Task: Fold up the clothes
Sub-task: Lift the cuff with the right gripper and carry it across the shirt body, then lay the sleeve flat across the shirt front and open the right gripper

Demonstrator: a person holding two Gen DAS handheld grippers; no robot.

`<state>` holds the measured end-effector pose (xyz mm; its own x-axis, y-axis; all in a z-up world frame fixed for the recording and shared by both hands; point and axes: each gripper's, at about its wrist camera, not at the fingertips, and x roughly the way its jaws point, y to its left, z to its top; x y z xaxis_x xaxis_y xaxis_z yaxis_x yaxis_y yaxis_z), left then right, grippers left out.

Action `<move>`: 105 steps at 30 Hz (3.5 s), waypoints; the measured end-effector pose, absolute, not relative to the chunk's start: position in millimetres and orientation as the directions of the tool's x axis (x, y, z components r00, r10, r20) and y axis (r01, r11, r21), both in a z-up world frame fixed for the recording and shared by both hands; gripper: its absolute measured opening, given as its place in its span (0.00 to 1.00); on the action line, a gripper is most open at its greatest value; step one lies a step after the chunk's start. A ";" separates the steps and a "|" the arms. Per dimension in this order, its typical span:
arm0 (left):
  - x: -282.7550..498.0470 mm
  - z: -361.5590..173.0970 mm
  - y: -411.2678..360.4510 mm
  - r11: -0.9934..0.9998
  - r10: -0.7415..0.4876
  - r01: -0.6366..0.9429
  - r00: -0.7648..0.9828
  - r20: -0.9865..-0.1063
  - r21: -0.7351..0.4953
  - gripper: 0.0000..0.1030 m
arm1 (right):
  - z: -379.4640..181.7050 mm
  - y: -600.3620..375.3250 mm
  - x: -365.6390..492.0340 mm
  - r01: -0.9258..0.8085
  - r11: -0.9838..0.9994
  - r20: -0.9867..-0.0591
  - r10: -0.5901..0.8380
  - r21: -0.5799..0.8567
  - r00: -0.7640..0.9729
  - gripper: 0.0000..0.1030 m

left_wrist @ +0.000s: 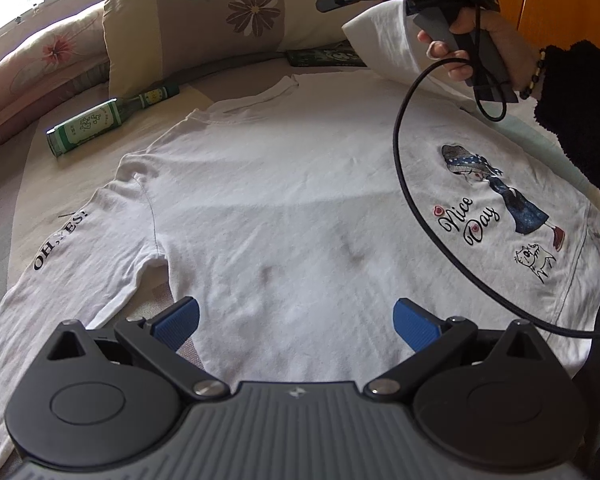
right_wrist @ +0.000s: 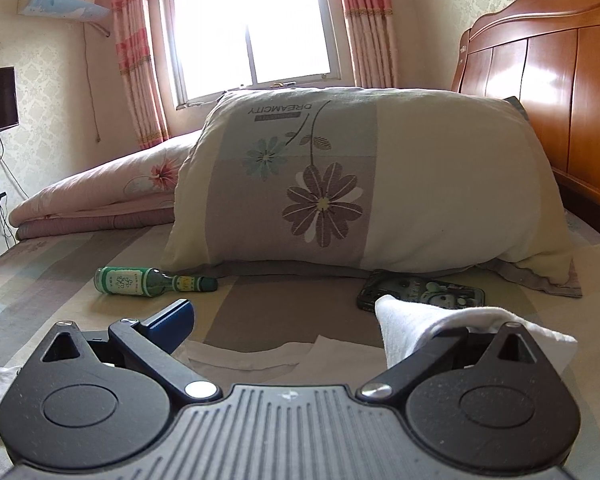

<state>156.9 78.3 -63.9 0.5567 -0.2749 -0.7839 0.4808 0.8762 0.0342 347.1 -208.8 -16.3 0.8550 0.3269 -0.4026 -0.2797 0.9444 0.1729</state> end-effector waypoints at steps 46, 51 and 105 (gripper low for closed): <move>147.3 -77.2 108.8 0.907 -0.251 0.420 0.562 -0.788 0.011 0.99 | -90.8 -93.1 320.4 -0.627 0.763 -0.611 0.573 0.155 0.546 1.00; 146.5 -77.0 110.2 0.907 -0.260 0.422 0.571 -0.779 0.006 0.99 | -96.5 -125.7 323.6 -0.550 0.799 -0.605 0.568 0.243 0.558 1.00; 121.1 -81.9 143.4 0.926 -0.259 0.376 0.588 -0.767 -0.024 0.99 | -55.4 -137.5 304.7 -0.553 0.817 -0.573 0.535 0.163 0.621 1.00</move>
